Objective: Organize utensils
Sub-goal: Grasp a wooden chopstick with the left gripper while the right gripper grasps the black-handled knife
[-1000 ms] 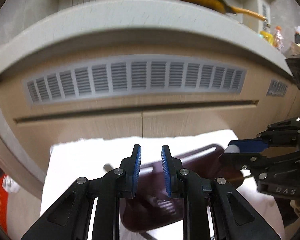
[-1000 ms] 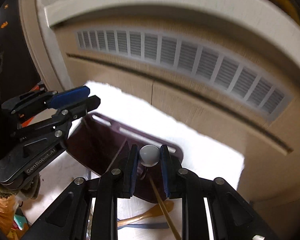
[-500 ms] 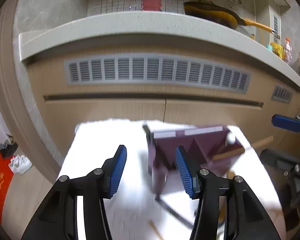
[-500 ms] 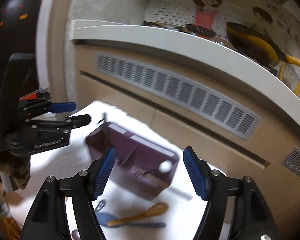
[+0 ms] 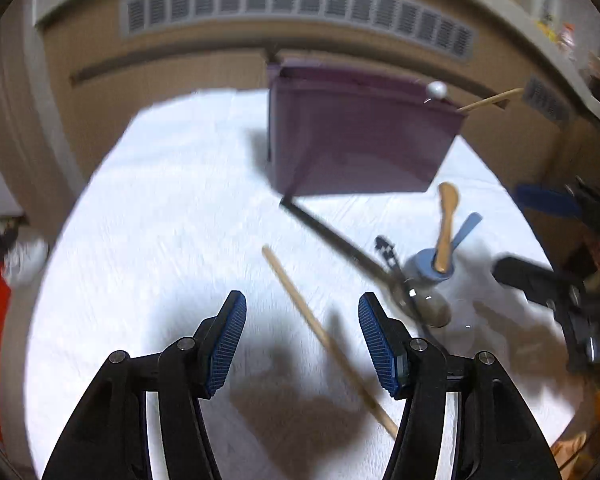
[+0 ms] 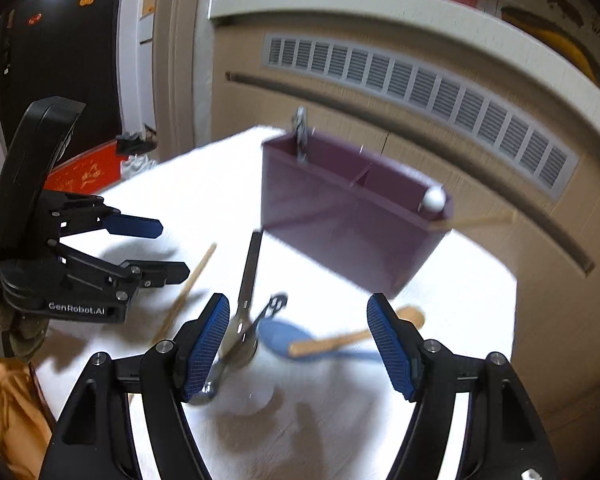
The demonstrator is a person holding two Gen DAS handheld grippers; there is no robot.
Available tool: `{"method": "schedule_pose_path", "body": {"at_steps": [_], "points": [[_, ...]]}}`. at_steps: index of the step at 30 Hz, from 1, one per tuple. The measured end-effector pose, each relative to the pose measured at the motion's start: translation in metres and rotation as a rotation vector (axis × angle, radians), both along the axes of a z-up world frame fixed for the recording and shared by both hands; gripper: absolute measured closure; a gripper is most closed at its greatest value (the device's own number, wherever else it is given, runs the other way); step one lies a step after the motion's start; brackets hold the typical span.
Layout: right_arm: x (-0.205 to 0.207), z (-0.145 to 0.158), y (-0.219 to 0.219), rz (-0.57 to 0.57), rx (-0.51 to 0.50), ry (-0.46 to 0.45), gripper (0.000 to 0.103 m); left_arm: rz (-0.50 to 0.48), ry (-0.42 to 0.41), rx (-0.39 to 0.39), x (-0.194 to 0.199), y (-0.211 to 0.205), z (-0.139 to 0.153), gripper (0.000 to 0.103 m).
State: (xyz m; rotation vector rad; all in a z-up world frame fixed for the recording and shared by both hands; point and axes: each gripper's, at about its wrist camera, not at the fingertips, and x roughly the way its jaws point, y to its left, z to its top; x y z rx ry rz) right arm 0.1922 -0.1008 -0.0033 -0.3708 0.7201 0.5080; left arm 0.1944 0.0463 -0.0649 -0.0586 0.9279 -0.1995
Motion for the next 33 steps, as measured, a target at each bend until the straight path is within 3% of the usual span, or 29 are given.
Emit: {"method": "schedule_pose_path", "body": {"at_steps": [1,2,3,8,13,17,19,21,24,27,29,33], "points": [[-0.003,-0.005,0.000,-0.002,-0.003,0.005,0.035,0.028,0.031,-0.023,0.005,0.003,-0.003,0.052],[-0.004,-0.009,0.000,-0.003,-0.005,0.013,0.035,0.050,0.056,-0.039,0.011,0.006,-0.006,0.067],[-0.006,-0.013,-0.001,-0.008,-0.004,0.020,0.035,0.065,0.074,-0.051,0.017,0.007,-0.007,0.071],[-0.009,-0.024,-0.007,-0.028,-0.002,0.016,0.036,0.093,0.131,-0.026,0.043,-0.002,-0.017,0.071],[-0.008,-0.032,-0.015,-0.061,-0.005,0.024,0.038,0.110,0.088,0.121,0.057,-0.019,-0.020,0.079],[-0.005,-0.036,-0.018,-0.078,-0.010,0.032,0.039,0.087,0.102,0.131,0.059,-0.023,-0.019,0.084],[-0.003,-0.035,-0.017,-0.084,-0.008,0.034,0.042,0.080,0.103,0.092,0.055,-0.018,-0.018,0.091],[0.002,-0.031,-0.014,-0.077,0.017,0.044,0.044,0.083,0.082,0.070,0.050,-0.013,-0.018,0.098],[0.011,-0.025,-0.003,-0.051,0.038,0.054,0.047,0.097,0.005,0.047,0.034,-0.002,-0.010,0.098],[0.024,-0.023,0.014,-0.013,0.041,0.076,0.058,0.120,-0.056,0.008,0.019,0.014,0.004,0.098],[0.041,-0.025,0.029,0.012,0.049,0.130,0.065,0.137,-0.098,0.000,0.011,0.025,0.013,0.098],[0.079,-0.039,0.060,0.012,0.028,0.225,0.068,0.147,-0.127,-0.049,0.004,0.044,0.022,0.098]]}}
